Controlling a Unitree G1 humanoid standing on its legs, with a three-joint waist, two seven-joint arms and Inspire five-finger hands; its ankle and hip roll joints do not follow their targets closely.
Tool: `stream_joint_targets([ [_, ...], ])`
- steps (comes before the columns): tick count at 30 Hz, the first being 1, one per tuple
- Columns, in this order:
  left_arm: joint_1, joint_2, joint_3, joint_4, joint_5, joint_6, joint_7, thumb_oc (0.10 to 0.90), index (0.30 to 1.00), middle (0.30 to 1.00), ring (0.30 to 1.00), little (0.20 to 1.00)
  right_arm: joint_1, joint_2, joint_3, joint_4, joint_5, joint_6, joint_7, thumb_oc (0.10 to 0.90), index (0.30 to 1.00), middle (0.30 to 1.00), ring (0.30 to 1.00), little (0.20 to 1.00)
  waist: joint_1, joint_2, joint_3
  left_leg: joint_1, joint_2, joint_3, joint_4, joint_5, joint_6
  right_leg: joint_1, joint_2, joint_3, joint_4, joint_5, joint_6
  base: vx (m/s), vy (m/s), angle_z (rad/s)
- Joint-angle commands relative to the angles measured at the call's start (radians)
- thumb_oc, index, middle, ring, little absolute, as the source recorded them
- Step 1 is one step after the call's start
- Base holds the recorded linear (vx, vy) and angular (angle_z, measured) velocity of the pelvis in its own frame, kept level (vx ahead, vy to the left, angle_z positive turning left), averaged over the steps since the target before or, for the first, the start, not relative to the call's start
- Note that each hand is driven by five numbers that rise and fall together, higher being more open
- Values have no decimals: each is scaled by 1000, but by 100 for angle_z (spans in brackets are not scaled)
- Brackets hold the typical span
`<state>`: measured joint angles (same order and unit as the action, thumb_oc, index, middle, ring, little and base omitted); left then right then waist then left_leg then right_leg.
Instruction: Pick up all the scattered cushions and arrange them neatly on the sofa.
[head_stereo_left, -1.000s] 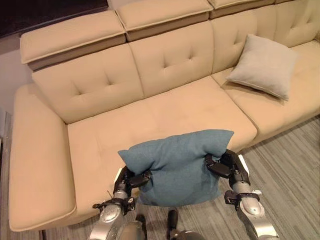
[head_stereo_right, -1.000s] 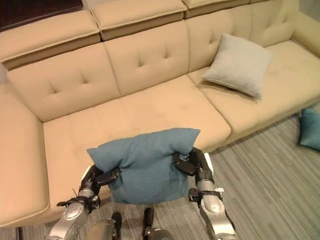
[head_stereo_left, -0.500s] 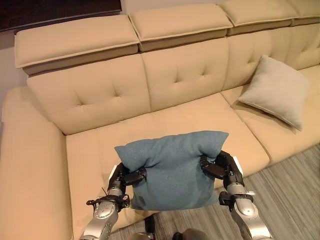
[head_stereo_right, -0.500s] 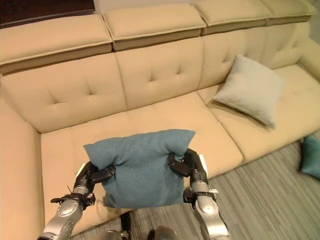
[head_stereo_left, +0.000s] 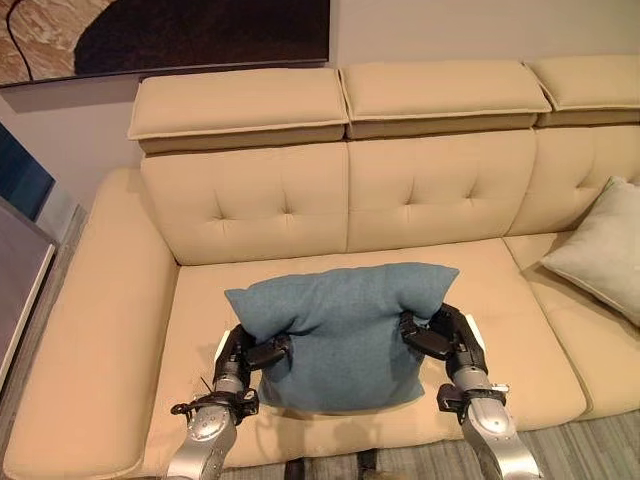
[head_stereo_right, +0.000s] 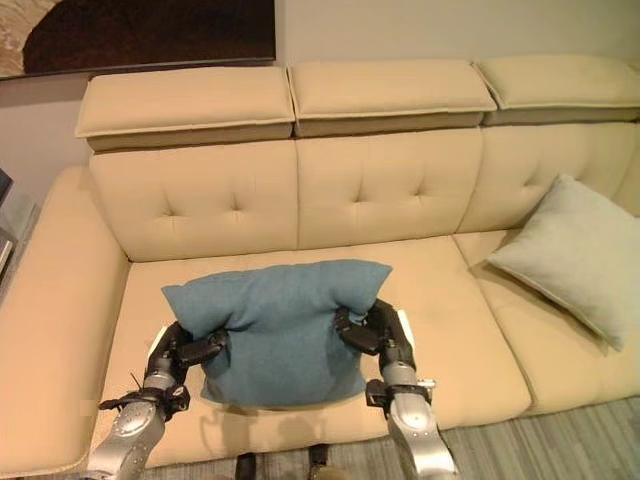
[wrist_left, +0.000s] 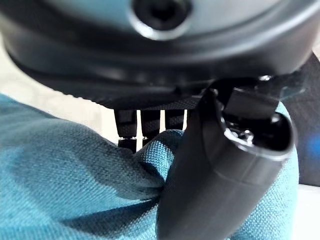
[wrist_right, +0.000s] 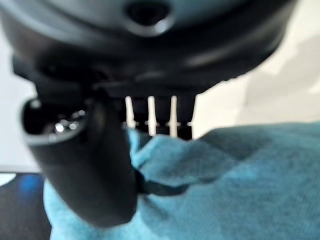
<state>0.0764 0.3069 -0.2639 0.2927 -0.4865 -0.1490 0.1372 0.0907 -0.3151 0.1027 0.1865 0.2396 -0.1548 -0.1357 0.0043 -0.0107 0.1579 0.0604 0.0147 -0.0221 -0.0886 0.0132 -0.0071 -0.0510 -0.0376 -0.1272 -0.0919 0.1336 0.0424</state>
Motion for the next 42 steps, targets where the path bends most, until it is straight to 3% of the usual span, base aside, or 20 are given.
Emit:
stream_joint_targets([
  [1,-82,-2,-7,-188,31,-138,-35,400,300,300,300,300,-57,5,3,-145,-11,-118,9,400,300,300,300,300,-8,-31,-113,-50,-37,25,27,-30,-9,84,-42,-30,36,-157,81,53,-67,19],
  [13,-258,0,-20,-185,98,-180,74,400,300,300,300,300,-274,-41,39,-143,-76,-148,-108,400,300,300,300,300,5,-5,-96,-136,-22,-6,1,11,-51,19,-35,-80,5,-157,85,-51,-23,20],
  [18,-538,-6,-67,-107,111,-227,194,400,300,300,300,300,-542,-54,112,-72,-105,-160,-216,400,300,300,300,300,3,19,-69,-278,-18,-22,1,50,-73,-124,-39,-75,5,-125,92,-175,13,21],
  [26,-907,21,-116,99,198,-280,404,400,300,300,300,300,-875,-100,181,71,-179,-179,-374,400,300,300,300,300,-12,20,-90,-454,-34,-21,1,92,-96,-300,-37,-53,5,-77,85,-86,17,3],
  [32,-1053,65,-165,233,196,-268,416,400,300,300,300,300,-1014,-122,213,180,-166,-182,-414,400,300,300,300,300,-16,21,-84,-511,-34,-16,1,112,-102,-360,-43,-40,5,-57,87,-10,13,-1],
  [38,-1051,74,-188,306,208,-249,382,400,300,300,300,300,-1035,-141,241,262,-166,-169,-395,400,300,300,300,300,-18,22,-72,-541,-35,-11,1,120,-106,-396,-45,-35,5,-47,89,1,1,-2],
  [39,-1045,75,-189,308,206,-247,375,408,312,312,312,312,-1035,-146,246,271,-165,-166,-387,502,453,453,453,453,-18,23,-71,-546,-36,-10,1,121,-106,-403,-46,-35,5,-46,89,0,0,0],
  [40,-1037,78,-191,312,205,-243,365,800,900,900,900,900,-1033,-157,251,284,-164,-162,-379,800,900,900,900,900,-18,23,-72,-549,-36,-9,1,118,-108,-408,-45,-35,5,-48,89,0,0,0],
  [42,-1017,85,-187,307,206,-240,353,800,900,900,900,900,-1030,-176,257,298,-170,-153,-366,800,900,900,900,900,-16,22,-69,-558,-36,-7,1,119,-109,-416,-46,-34,5,-47,91,0,0,0],
])
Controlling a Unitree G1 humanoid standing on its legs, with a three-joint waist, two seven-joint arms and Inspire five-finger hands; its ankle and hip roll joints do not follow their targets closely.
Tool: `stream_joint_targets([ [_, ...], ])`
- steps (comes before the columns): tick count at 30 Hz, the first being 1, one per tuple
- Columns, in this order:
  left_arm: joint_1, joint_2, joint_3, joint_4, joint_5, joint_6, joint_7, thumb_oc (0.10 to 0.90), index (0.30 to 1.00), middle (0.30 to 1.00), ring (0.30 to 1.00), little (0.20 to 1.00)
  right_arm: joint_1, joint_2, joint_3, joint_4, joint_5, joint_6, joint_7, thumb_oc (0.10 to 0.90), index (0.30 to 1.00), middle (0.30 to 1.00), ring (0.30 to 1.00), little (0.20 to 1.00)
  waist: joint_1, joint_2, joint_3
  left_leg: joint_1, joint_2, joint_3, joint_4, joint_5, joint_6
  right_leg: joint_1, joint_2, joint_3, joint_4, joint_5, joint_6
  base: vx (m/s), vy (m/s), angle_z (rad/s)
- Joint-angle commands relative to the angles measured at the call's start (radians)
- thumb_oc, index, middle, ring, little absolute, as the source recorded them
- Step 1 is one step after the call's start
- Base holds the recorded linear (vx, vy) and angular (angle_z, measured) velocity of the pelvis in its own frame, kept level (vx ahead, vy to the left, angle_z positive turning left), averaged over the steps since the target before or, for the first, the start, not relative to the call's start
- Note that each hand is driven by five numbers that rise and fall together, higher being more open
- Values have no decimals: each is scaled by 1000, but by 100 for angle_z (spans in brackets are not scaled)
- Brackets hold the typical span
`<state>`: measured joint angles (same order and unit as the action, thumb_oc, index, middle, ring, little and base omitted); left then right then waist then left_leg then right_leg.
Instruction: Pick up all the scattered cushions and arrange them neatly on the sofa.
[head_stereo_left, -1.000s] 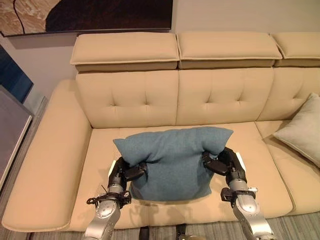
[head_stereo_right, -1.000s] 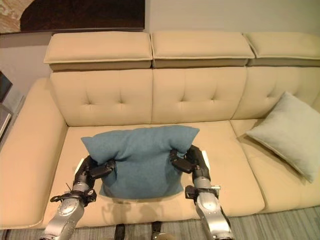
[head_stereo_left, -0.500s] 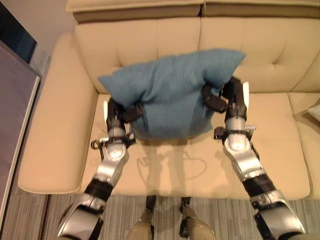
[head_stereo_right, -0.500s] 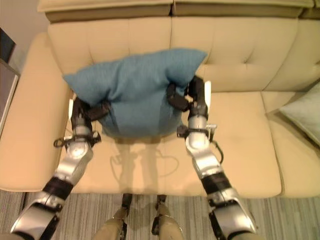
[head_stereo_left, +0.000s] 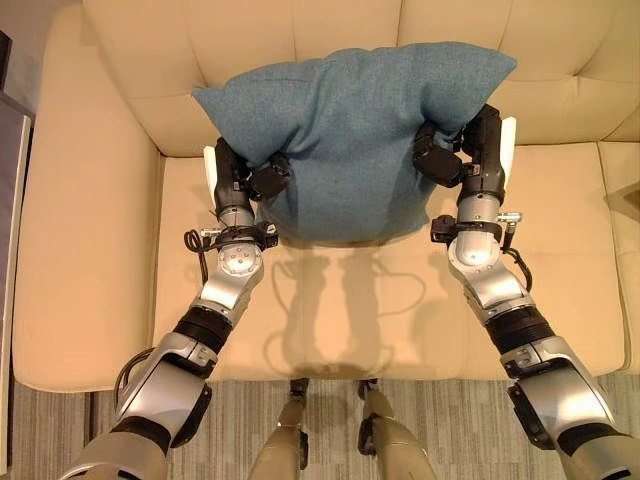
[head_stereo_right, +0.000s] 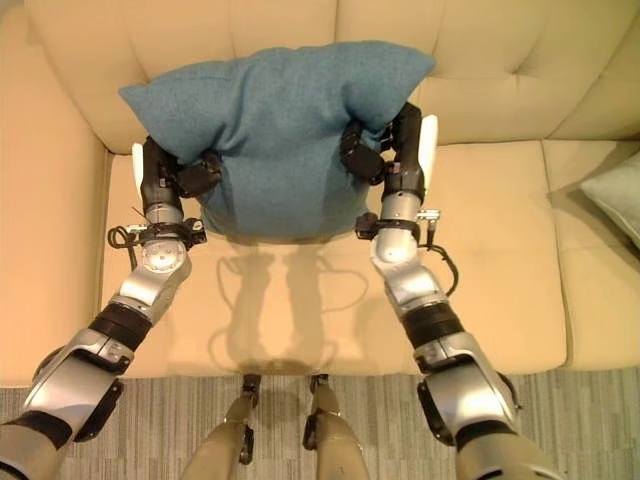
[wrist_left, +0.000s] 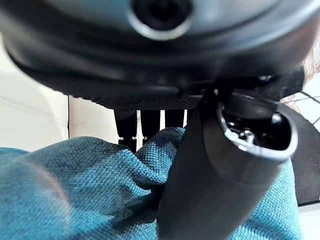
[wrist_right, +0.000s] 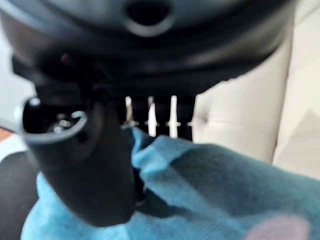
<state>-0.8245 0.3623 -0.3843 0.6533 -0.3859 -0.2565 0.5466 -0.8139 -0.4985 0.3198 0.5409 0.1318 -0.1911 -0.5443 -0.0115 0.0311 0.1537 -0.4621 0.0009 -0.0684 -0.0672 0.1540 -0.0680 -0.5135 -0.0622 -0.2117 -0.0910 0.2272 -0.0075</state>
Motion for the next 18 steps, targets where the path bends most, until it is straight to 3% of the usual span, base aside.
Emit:
stream_joint_targets([
  [1,-108,31,-63,-56,103,-133,-60,800,900,900,900,900,-123,1,39,-54,-64,-112,46,800,900,900,900,900,1,-20,-66,-39,-24,39,-20,-21,-48,42,-21,51,4,-140,140,0,0,0],
  [8,-49,90,5,-43,49,-136,-83,800,900,900,900,900,-111,-98,13,-22,-45,-98,61,800,900,900,900,900,5,-28,-82,-34,-23,37,-20,-25,-52,48,-21,44,4,-144,142,12,-18,4],
  [13,15,179,100,-12,-9,-132,-108,800,900,900,900,900,-25,-184,-72,-4,23,-102,86,800,900,900,900,900,5,-32,-104,-18,-21,37,-20,-31,-53,62,-21,38,4,-147,143,9,-11,3],
  [18,171,227,201,-86,-2,-128,-141,800,900,900,900,900,146,-172,-199,-48,71,-117,117,800,900,900,900,900,3,-33,-134,-7,-18,39,-20,-35,-47,72,-24,38,4,-147,142,6,-2,0],
])
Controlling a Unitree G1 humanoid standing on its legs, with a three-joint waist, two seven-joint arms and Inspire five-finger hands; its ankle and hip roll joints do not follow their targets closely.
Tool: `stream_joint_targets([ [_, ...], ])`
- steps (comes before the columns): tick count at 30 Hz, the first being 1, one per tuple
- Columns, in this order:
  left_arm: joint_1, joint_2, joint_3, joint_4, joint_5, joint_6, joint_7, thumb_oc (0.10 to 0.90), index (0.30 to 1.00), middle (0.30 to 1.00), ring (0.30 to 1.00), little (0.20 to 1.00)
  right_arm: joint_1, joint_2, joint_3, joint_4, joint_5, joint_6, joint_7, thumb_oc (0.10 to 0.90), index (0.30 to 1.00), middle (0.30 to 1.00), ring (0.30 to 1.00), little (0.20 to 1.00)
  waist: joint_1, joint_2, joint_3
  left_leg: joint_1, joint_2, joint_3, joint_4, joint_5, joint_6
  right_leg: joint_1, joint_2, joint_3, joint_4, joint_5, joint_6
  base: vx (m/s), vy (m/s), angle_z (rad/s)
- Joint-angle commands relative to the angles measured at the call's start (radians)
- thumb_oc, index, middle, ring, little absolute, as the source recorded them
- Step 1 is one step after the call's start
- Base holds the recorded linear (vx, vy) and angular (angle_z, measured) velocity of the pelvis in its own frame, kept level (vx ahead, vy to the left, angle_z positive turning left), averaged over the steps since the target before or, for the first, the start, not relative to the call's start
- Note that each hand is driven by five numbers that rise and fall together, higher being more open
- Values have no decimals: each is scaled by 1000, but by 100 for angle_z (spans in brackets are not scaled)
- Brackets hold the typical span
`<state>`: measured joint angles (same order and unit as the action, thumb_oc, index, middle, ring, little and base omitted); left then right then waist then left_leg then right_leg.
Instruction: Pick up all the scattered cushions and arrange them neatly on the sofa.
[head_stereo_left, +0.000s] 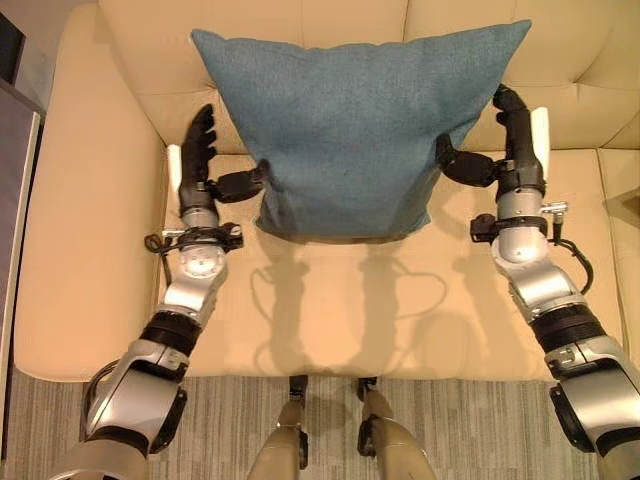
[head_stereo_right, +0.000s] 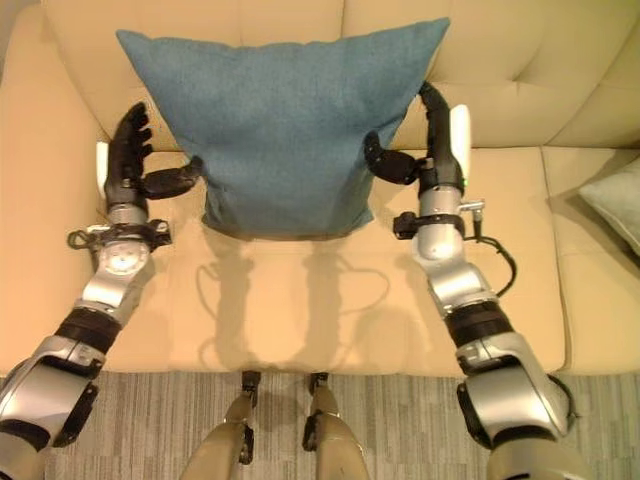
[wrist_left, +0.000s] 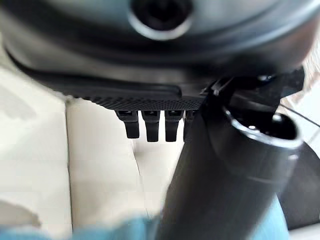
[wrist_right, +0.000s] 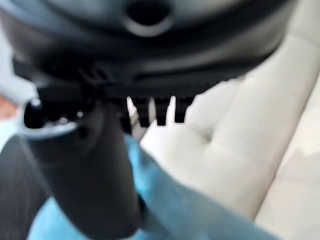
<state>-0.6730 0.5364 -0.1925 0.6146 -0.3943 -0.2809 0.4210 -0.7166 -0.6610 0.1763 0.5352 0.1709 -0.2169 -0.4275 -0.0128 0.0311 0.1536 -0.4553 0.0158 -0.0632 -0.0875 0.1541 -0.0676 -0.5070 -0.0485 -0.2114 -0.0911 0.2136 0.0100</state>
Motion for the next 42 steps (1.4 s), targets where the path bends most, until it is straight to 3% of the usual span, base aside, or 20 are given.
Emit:
stream_joint_targets([
  [1,26,52,9,-52,7,-102,-15,800,900,900,900,900,56,-9,-58,-47,31,-90,1,800,900,900,900,900,5,-34,-136,-12,-33,34,0,-36,-47,68,-37,38,4,-134,125,55,-18,3],
  [4,155,5,40,-136,43,-98,-48,800,900,900,900,900,188,34,-98,-111,17,-90,52,800,900,900,900,900,3,-36,-157,-2,-29,33,0,-40,-45,79,-37,39,4,-138,123,4,-14,3],
  [5,250,-79,62,-204,33,-100,-72,800,900,900,900,900,284,84,-115,-154,0,-88,85,800,900,900,900,900,4,-38,-162,8,-27,31,0,-42,-43,91,-37,36,4,-143,121,0,-30,7],
  [10,423,-174,80,-290,22,-80,-140,800,900,900,900,900,449,164,-145,-210,-32,-77,137,800,900,900,900,900,6,-43,-152,57,-19,32,0,-49,-42,147,-36,32,4,-155,118,4,-20,6],
  [15,577,-214,79,-281,28,-48,-205,800,900,900,900,900,584,210,-158,-220,-76,-67,171,800,900,900,900,900,8,-48,-133,138,-12,39,0,-60,-38,229,-31,22,4,-172,117,37,-25,-9],
  [20,728,-209,59,-141,110,13,-268,800,900,900,900,900,708,228,-138,-135,-172,-33,192,800,900,900,900,900,9,-44,-117,271,4,57,0,-80,-28,355,-21,23,4,-199,115,30,-31,-9],
  [24,766,-206,47,-34,184,41,-275,800,900,900,900,900,749,237,-115,-53,-202,-14,210,800,900,900,900,900,6,-41,-116,330,10,61,0,-91,-25,419,-12,21,4,-216,108,0,-49,-2],
  [29,781,-221,60,215,277,75,-272,800,900,900,900,900,778,251,-72,121,-231,5,232,800,900,900,900,900,4,-44,-107,388,27,52,0,-90,-23,489,10,31,4,-247,90,-33,-69,4],
  [32,766,-223,62,283,305,83,-263,800,900,900,900,900,775,250,-58,174,-241,8,230,800,900,900,900,900,6,-47,-94,390,31,55,12,-80,-25,498,13,34,4,-253,86,-103,-46,3],
  [35,734,-228,56,353,323,84,-252,800,900,900,900,900,753,250,-46,263,-235,17,221,800,900,900,900,900,9,-59,-67,331,23,55,119,-95,-28,501,-1,27,4,-249,82,-188,-23,12],
  [37,716,-230,54,375,322,86,-248,800,900,900,900,900,735,249,-40,308,-228,25,219,800,900,900,900,900,6,-77,-53,317,6,65,200,-159,-16,488,-22,26,4,-226,80,-257,19,28],
  [38,704,-241,60,406,319,85,-244,800,900,900,900,900,716,253,-31,356,-221,32,221,800,900,900,900,900,2,-90,-49,332,-8,59,301,-213,-9,476,-38,24,4,-200,80,-272,64,12],
  [42,694,-261,61,440,326,91,-249,800,900,900,900,900,696,264,-17,411,-219,46,233,800,900,900,900,900,-10,-89,-56,388,-5,45,376,-252,-8,460,-49,18,11,-179,80,-119,87,-13],
])
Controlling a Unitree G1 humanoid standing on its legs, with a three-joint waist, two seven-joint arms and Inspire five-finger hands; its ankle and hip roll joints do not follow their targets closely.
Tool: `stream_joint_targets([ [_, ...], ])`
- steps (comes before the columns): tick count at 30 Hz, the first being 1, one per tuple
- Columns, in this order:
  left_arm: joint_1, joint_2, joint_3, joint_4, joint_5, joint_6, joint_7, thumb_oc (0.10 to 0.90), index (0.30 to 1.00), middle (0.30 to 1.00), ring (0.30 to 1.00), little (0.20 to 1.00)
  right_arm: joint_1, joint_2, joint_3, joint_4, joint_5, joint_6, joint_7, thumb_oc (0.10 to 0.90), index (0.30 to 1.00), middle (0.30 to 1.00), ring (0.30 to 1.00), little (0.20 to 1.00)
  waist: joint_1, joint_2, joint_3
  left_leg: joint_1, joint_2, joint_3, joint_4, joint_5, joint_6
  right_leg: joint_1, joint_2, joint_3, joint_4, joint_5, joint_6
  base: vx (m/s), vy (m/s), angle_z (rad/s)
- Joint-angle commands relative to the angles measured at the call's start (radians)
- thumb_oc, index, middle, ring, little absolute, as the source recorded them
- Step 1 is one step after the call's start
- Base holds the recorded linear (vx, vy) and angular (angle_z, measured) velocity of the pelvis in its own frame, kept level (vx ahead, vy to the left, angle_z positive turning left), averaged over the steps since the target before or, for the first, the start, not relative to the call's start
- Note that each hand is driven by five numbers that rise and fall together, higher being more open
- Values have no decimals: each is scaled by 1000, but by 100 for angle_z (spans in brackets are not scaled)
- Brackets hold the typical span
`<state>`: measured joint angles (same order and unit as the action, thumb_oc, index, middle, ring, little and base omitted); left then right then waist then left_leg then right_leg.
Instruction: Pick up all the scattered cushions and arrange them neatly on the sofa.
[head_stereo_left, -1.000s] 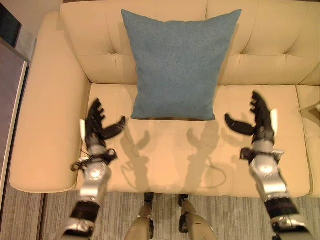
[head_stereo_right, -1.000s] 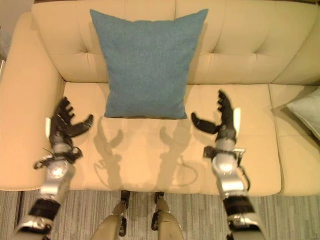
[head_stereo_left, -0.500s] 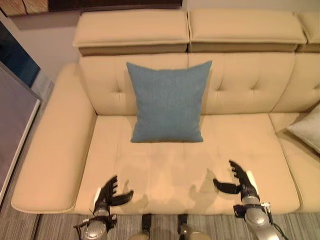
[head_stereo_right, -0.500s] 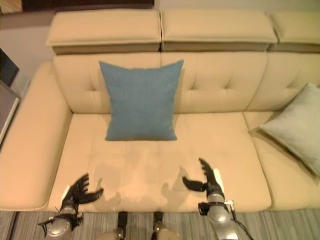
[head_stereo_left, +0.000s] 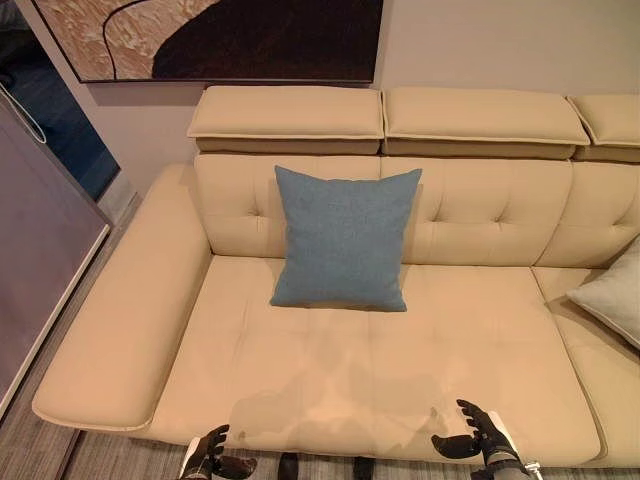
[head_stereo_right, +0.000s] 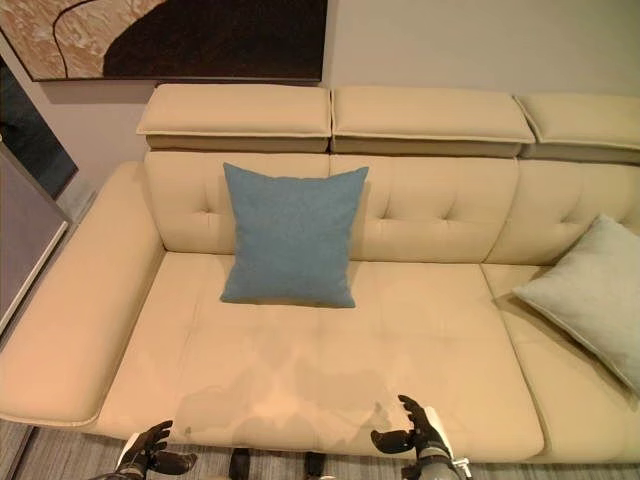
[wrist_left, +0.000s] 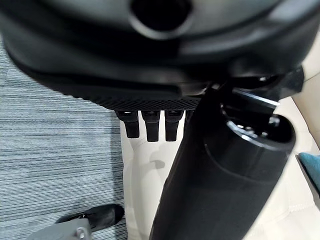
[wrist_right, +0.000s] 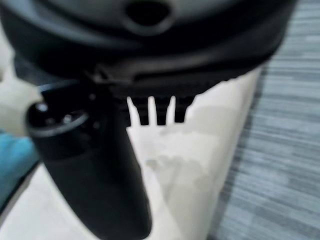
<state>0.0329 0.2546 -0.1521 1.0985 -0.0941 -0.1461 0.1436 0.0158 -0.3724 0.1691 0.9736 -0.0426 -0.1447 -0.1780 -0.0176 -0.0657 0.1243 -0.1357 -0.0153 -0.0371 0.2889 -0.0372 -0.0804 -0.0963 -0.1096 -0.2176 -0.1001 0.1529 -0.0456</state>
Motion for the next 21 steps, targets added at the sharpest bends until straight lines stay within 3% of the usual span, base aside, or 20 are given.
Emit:
stream_joint_targets([
  [1,-18,15,14,-41,27,-46,31,800,900,900,900,900,-43,-19,-6,-5,-3,-22,-16,800,900,900,900,900,-9,10,-27,86,25,4,21,-60,3,40,9,25,25,-109,137,-119,173,-13],
  [3,-26,6,1,-43,23,-47,36,800,900,900,900,900,-51,-9,-6,23,-5,-12,-14,800,900,900,900,900,-25,27,-37,154,23,-13,-65,-88,7,7,9,26,32,-86,152,-108,187,16],
  [5,-49,1,-8,-30,24,-45,38,800,900,900,900,900,-68,5,-7,63,-13,0,-21,800,900,900,900,900,-37,22,-39,183,-8,-20,-178,-144,33,-53,-22,35,38,-41,183,-207,246,17],
  [7,-58,2,-12,-27,29,-45,44,800,900,900,900,900,-77,12,-6,84,-15,3,-27,800,900,900,900,900,-36,18,-33,177,-22,-22,-190,-142,39,-71,-32,36,38,-25,192,-245,214,-5],
  [8,-73,10,-7,-6,39,-41,43,800,900,900,900,900,-93,31,10,112,-31,15,-28,800,900,900,900,900,-19,7,-14,165,-44,-11,-223,-127,60,-104,-56,10,46,-8,213,-293,181,-12],
  [10,-76,14,-5,1,39,-41,43,800,900,900,900,900,-100,38,14,119,-33,21,-27,800,900,900,900,900,-14,6,-5,160,-44,-4,-226,-117,63,-121,-66,-4,64,-5,220,-227,120,-23],
  [12,-81,28,-3,18,52,-34,39,800,900,900,900,900,-118,42,21,136,-34,26,-27,800,900,900,900,900,-1,4,11,140,-42,9,-231,-94,74,-123,-70,-32,118,-37,218,-219,84,-37],
  [17,-58,46,15,67,71,-16,28,800,900,900,900,900,-111,48,21,163,-18,21,-20,800,900,900,900,900,27,17,-3,119,-32,29,-262,-48,97,-59,-23,-14,314,-161,180,-172,70,-29],
  [21,-34,45,30,68,57,-16,29,800,900,900,900,900,-101,59,15,169,-6,21,-24,800,900,900,900,900,71,-5,-38,81,-33,76,-270,-28,88,50,-1,-45,239,-204,172,-119,-51,-25],
])
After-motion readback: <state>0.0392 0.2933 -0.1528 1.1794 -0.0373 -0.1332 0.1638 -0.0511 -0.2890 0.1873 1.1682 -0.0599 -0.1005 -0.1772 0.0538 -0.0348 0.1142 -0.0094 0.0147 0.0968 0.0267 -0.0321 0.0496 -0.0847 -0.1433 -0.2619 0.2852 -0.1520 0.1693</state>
